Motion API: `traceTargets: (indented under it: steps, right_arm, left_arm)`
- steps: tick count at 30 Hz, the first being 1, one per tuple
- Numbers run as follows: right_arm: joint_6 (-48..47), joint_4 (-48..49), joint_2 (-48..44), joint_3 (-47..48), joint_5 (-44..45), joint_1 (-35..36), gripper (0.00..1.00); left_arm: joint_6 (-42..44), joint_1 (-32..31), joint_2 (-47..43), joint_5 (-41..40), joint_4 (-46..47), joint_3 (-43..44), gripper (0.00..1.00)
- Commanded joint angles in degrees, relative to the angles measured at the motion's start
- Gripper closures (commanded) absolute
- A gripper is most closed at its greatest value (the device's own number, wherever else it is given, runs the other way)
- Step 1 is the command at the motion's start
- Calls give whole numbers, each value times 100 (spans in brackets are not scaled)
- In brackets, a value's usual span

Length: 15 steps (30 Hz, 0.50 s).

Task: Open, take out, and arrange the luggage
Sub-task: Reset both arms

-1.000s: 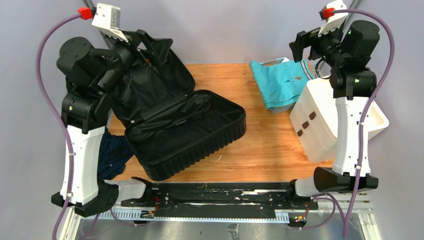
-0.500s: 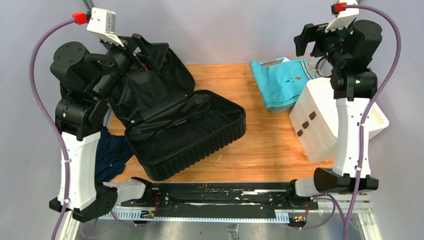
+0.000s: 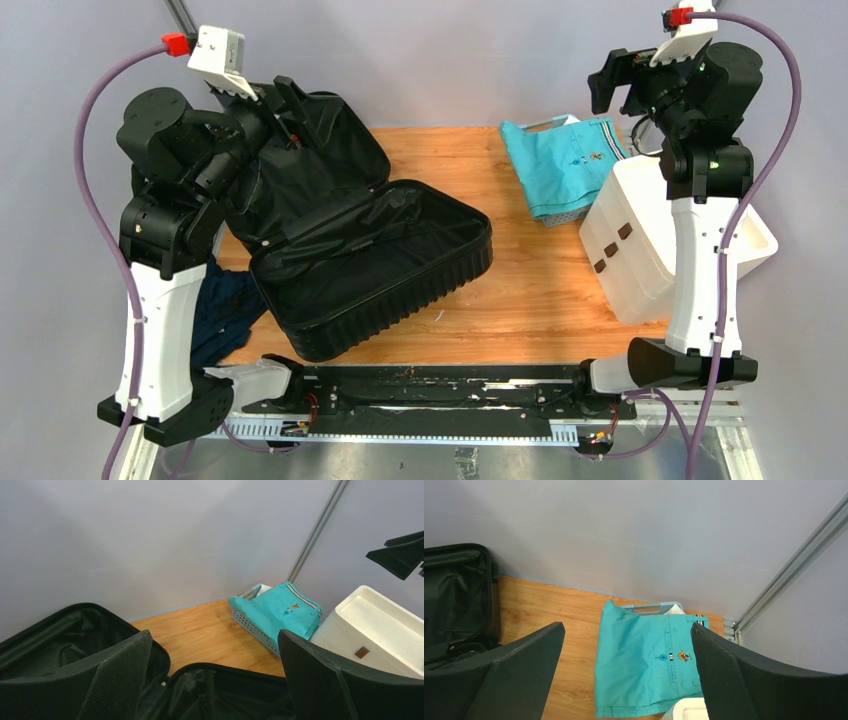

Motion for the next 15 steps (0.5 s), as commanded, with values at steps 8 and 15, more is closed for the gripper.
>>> traceTargets:
  steps: [8, 15]
  right_arm:
    - [-91, 162, -185, -115, -60, -66, 0]
    - [-83, 158, -194, -172, -159, -66, 0]
  left_arm:
    - [-25, 47, -300, -21, 119, -345, 0]
    - [-43, 47, -379, -17, 122, -429, 0]
